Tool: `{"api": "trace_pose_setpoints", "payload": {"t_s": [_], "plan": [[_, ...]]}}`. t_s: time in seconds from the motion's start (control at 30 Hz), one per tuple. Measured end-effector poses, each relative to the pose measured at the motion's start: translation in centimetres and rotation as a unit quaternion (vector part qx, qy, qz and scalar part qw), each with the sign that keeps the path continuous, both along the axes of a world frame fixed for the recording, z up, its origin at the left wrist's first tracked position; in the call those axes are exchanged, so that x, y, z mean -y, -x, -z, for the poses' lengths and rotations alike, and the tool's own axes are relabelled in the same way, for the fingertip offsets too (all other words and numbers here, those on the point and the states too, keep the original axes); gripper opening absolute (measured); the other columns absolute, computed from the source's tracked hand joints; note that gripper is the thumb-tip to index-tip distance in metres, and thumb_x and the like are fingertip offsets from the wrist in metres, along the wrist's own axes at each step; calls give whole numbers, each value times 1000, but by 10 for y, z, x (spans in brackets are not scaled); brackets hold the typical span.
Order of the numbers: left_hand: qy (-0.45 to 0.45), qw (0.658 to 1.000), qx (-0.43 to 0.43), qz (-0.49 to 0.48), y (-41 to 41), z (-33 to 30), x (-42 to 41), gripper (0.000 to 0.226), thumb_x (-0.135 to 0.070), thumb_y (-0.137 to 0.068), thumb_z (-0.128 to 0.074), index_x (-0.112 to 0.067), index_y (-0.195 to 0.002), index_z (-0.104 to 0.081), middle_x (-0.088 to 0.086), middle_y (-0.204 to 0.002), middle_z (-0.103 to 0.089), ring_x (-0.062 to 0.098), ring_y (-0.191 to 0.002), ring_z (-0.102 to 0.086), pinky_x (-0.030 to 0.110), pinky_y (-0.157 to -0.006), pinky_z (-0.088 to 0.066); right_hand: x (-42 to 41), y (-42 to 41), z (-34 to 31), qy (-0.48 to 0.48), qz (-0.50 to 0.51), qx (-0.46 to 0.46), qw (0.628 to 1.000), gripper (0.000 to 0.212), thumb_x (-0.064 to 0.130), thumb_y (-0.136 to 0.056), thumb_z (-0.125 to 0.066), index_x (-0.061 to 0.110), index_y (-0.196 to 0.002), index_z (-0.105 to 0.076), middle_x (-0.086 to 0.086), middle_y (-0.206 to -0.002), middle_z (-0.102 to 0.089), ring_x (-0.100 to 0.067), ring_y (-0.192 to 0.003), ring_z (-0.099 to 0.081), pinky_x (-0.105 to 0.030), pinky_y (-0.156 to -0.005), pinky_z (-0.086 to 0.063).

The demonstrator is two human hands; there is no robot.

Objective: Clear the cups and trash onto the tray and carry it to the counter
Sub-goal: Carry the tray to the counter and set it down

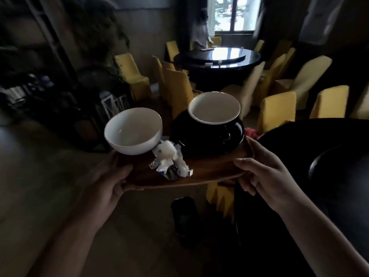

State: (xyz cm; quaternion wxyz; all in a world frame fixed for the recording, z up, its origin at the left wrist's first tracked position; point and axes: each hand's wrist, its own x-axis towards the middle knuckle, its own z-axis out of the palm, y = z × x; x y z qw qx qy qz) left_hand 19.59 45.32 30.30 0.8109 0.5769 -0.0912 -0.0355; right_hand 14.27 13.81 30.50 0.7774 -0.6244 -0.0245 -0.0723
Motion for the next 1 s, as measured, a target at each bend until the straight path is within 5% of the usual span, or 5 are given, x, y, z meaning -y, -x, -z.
{"api": "trace_pose_setpoints", "payload": {"t_s": [0.2, 0.3, 0.63, 0.8, 1.0], "plan": [[-32, 996, 10, -81, 42, 5, -43, 39, -6, -85, -50, -24, -108, -77, 11, -97, -77, 23, -64, -72, 29, -45, -54, -30, -20, -5, 16, -88, -15, 996, 58, 7, -82, -65, 25, -137, -57, 1, -60, -59, -18, -39, -46, -22, -37, -35], [-44, 990, 3, -133, 69, 10, -63, 32, -5, -85, -52, -15, -109, -71, 14, -82, -73, 25, -48, -63, 28, -40, -46, -50, -25, -5, 24, -151, -13, 988, 60, 12, -79, -69, 26, -136, -58, -12, -78, -61, -24, -47, -49, -25, -43, -38], [-29, 965, 1, -260, 170, 22, -139, 42, 2, -86, -57, 8, -128, -53, 24, -92, -51, 21, -53, -55, 28, -43, -46, -144, -5, -3, 50, -293, -34, 954, 52, 8, -83, -64, 31, -130, -62, -9, -68, -57, -19, -42, -48, -26, -38, -34], [-29, 961, 10, -276, 219, 21, -190, 34, -5, -86, -60, -16, -116, -71, 10, -81, -60, 16, -51, -53, 28, -42, -45, -200, 22, 1, 40, -336, -37, 940, 53, 12, -81, -66, 31, -130, -62, -12, -74, -57, -22, -45, -49, -24, -38, -34], [0, 953, 7, -304, 277, 16, -250, 32, -13, -81, -71, -16, -113, -72, 11, -81, -59, 14, -52, -53, 27, -42, -43, -270, 61, -2, 32, -374, -28, 926, 54, 12, -81, -65, 31, -131, -62, -10, -71, -58, -19, -45, -50, -23, -37, -36]]}}
